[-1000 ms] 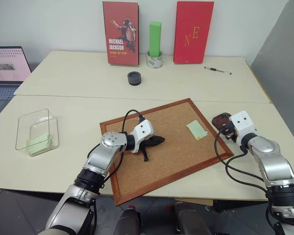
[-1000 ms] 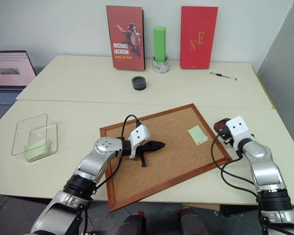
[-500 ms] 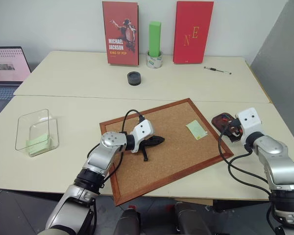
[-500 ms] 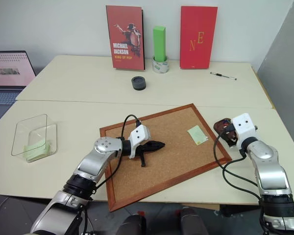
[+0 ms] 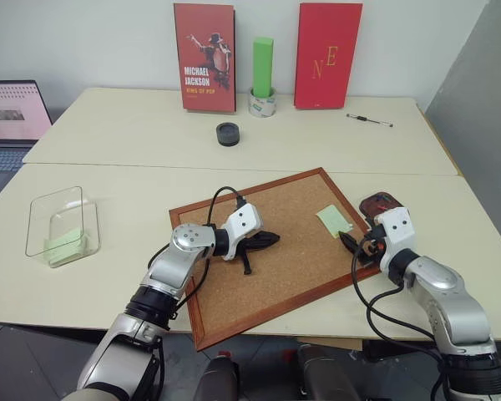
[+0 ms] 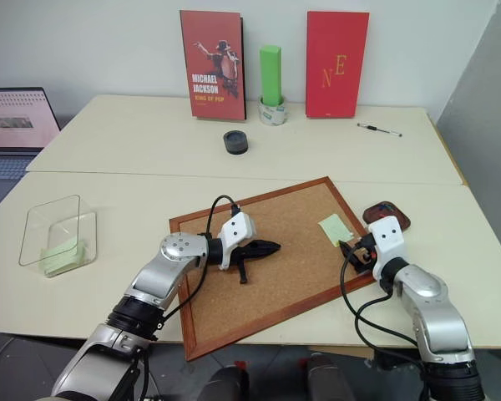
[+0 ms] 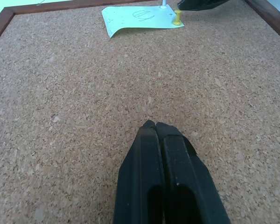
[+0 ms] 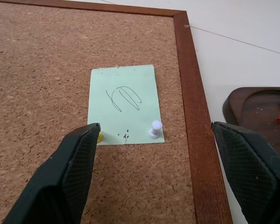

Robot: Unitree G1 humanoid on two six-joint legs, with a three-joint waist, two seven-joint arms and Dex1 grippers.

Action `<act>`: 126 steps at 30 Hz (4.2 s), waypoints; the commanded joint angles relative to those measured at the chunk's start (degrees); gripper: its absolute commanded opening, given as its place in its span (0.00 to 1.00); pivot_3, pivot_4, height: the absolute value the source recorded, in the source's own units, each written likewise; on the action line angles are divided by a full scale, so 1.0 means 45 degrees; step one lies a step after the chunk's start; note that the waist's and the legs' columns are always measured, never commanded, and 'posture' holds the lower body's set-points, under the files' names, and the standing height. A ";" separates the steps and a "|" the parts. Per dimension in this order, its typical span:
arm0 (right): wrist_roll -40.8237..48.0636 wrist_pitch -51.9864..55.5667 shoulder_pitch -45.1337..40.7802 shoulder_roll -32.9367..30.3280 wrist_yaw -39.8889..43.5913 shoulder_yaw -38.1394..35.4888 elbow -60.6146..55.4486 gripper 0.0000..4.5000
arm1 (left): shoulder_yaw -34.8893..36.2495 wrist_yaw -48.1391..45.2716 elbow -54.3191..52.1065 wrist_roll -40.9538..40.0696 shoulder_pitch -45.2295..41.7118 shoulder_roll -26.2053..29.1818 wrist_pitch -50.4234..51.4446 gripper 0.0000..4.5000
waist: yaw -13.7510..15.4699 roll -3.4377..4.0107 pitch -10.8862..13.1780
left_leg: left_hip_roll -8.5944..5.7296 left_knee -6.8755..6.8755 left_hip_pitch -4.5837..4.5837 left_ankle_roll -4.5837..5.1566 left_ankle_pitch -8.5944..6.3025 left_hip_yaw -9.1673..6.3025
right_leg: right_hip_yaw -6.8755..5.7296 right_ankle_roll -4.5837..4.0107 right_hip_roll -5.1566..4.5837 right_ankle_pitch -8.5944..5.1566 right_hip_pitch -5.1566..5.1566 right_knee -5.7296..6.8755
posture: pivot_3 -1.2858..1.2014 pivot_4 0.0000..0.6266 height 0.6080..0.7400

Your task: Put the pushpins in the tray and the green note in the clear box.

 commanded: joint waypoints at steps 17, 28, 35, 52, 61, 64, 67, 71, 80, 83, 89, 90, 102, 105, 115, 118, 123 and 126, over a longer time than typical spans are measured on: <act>-0.0326 -0.0894 -0.0572 0.0192 -0.0414 0.0171 0.1045 0.26 | -0.0104 -0.0187 0.0154 0.0221 -0.0078 0.0159 -0.0161 0.00 | 0.0003 0.0000 0.0000 | 0.0000 -0.0004 -0.0001 0.0000 0.0000 -0.0003 | -0.0001 0.0003 0.0000 0.0002 -0.0001 0.0000 | 0.52 0.24 1.00; -0.0054 -0.1011 -0.0499 0.0288 -0.0322 0.0029 0.0290 0.00 | -0.0104 -0.0216 0.0185 0.0243 -0.0043 0.0166 -0.0205 0.00 | 0.0003 0.0000 0.0000 | 0.0000 -0.0004 0.0000 0.0000 0.0000 -0.0003 | -0.0002 0.0003 0.0001 0.0002 -0.0001 0.0001 | 0.52 0.24 1.00; 0.0428 -0.0920 -0.0129 0.0508 -0.0410 -0.0309 -0.0696 0.00 | -0.0121 -0.0272 0.0123 0.0249 0.0012 0.0190 -0.0187 0.00 | 0.0015 0.0001 0.0001 | 0.0000 -0.0011 -0.0007 0.0000 0.0000 -0.0004 | -0.0004 0.0004 0.0000 0.0002 -0.0005 -0.0001 | 0.52 0.24 1.00; -0.0852 -0.1129 -0.0411 -0.1018 -0.1241 -0.1089 0.0085 0.00 | -0.0145 -0.0318 0.0200 0.0298 -0.0026 0.0143 -0.0215 0.00 | 0.0007 0.0000 0.0000 | -0.0002 -0.0005 -0.0005 0.0000 0.0000 0.0001 | 0.0002 -0.0013 -0.0002 -0.0008 -0.0002 -0.0008 | 0.52 0.24 1.00; -0.2401 -0.2216 -0.1756 -0.1832 -0.1458 -0.0359 0.3279 0.00 | -0.0151 -0.0303 0.0181 0.0324 -0.0013 0.0098 -0.0233 0.00 | -0.0006 0.0005 -0.0002 | -0.0002 -0.0008 0.0006 0.0000 0.0000 0.0010 | 0.0010 -0.0011 -0.0001 -0.0006 -0.0001 -0.0005 | 0.52 0.24 1.00; -0.2655 -0.2600 -0.2070 -0.1854 -0.1317 -0.0106 0.3979 0.00 | -0.0144 -0.0310 0.0108 0.0330 0.0008 0.0128 -0.0198 0.00 | -0.0002 0.0005 -0.0002 | -0.0002 -0.0008 0.0004 0.0000 0.0000 0.0009 | 0.0008 0.0002 -0.0001 0.0001 0.0001 -0.0005 | 0.52 0.24 1.00; -0.2640 -0.2680 -0.2328 -0.1761 -0.1203 -0.0008 0.4473 0.14 | -0.0141 -0.0297 0.0057 0.0339 0.0021 0.0141 -0.0168 0.00 | 0.0000 0.0006 -0.0002 | -0.0002 -0.0008 0.0003 0.0000 0.0000 0.0008 | 0.0007 0.0005 -0.0001 0.0003 0.0001 -0.0006 | 0.52 0.24 1.00; -0.2790 -0.2740 -0.2490 -0.1755 -0.1343 0.0017 0.4703 0.34 | -0.0130 -0.0268 -0.0001 0.0338 0.0054 0.0151 -0.0143 0.00 | -0.0003 0.0006 -0.0002 | -0.0002 -0.0008 0.0003 0.0000 0.0000 0.0008 | 0.0007 0.0006 -0.0001 0.0004 0.0001 -0.0005 | 0.52 0.24 1.00; -0.2333 -0.1770 -0.2024 -0.1700 -0.1176 -0.0547 0.3214 0.59 | -0.0122 -0.0259 -0.0073 0.0314 0.0124 0.0170 -0.0099 0.00 | -0.0001 0.0006 -0.0002 | -0.0002 -0.0009 0.0004 0.0000 0.0000 0.0006 | 0.0006 0.0008 0.0000 0.0005 0.0003 -0.0003 | 0.52 0.24 1.00; -0.2309 -0.1657 -0.1828 -0.1698 -0.1264 -0.0655 0.2996 0.59 | -0.0138 -0.0276 -0.0052 0.0311 0.0120 0.0155 -0.0106 0.00 | -0.0001 0.0006 -0.0002 | -0.0002 -0.0009 0.0001 0.0000 0.0000 0.0004 | 0.0005 0.0009 -0.0001 0.0005 0.0003 -0.0003 | 0.52 0.24 1.00; 0.0045 -0.1022 -0.0505 -0.0978 -0.0064 -0.1393 0.0208 0.59 | -0.0155 -0.0268 0.0006 0.0323 0.0084 0.0124 -0.0138 0.00 | -0.0009 0.0006 -0.0002 | 0.0000 -0.0010 0.0003 0.0000 0.0000 0.0002 | 0.0005 0.0009 0.0001 0.0005 0.0002 -0.0002 | 0.52 0.24 1.00; 0.0467 -0.1046 -0.0162 -0.0833 0.0232 -0.1355 -0.0292 0.59 | -0.0156 -0.0265 0.0012 0.0324 0.0080 0.0118 -0.0140 0.00 | -0.0001 0.0006 -0.0003 | 0.0000 -0.0008 0.0002 0.0000 0.0000 0.0002 | 0.0004 0.0009 0.0001 0.0005 0.0002 -0.0002 | 0.52 0.24 1.00; 0.1247 -0.0497 0.1226 -0.0005 0.0941 0.0652 -0.1921 0.59 | -0.0151 -0.0289 0.0086 0.0341 0.0029 0.0136 -0.0175 0.00 | -0.0001 0.0005 -0.0002 | 0.0001 -0.0001 0.0008 0.0000 0.0000 -0.0005 | -0.0001 -0.0049 0.0001 -0.0029 0.0006 -0.0001 | 0.52 0.24 1.00; 0.0873 -0.0698 0.1055 -0.0008 0.0856 0.1131 -0.1472 0.59 | -0.0140 -0.0311 0.0129 0.0353 -0.0007 0.0160 -0.0203 0.00 | 0.0002 0.0005 -0.0002 | 0.0001 -0.0001 0.0006 0.0000 0.0000 -0.0003 | 0.0001 -0.0051 0.0000 -0.0030 0.0006 -0.0003 | 0.52 0.24 1.00; 0.0640 -0.1325 0.0796 0.0148 0.0582 0.0925 -0.0628 0.59 | -0.0082 -0.0340 0.0085 0.0369 -0.0039 0.0246 -0.0198 0.00 | 0.0002 0.0005 -0.0002 | 0.0001 -0.0005 0.0006 0.0000 0.0000 -0.0003 | -0.0002 -0.0051 0.0000 -0.0030 0.0005 -0.0004 | 0.52 0.24 1.00; 0.0591 -0.1475 0.0757 0.0141 0.0541 0.0876 -0.0411 0.59 | -0.0079 -0.0341 0.0155 0.0385 -0.0069 0.0247 -0.0236 0.00 | 0.0000 0.0005 -0.0002 | 0.0001 -0.0006 0.0006 0.0000 0.0000 -0.0003 | -0.0002 -0.0048 0.0000 -0.0029 0.0005 -0.0005 | 0.52 0.24 1.00; 0.0570 -0.1661 0.0728 0.0216 0.0455 0.0830 -0.0159 0.44 | -0.0082 -0.0355 0.0153 0.0381 -0.0077 0.0259 -0.0256 0.00 | -0.0002 0.0005 -0.0002 | 0.0001 -0.0005 0.0007 0.0000 0.0000 -0.0003 | -0.0001 -0.0050 0.0001 -0.0030 0.0005 -0.0004 | 0.52 0.24 1.00; 0.0599 -0.1747 0.0733 0.0297 0.0400 0.0790 -0.0082 0.31 | -0.0078 -0.0363 0.0144 0.0380 -0.0072 0.0270 -0.0259 0.00 | -0.0002 0.0005 -0.0002 | 0.0001 -0.0006 0.0007 0.0000 0.0000 -0.0003 | -0.0002 -0.0048 0.0001 -0.0029 0.0004 -0.0004 | 0.52 0.24 1.00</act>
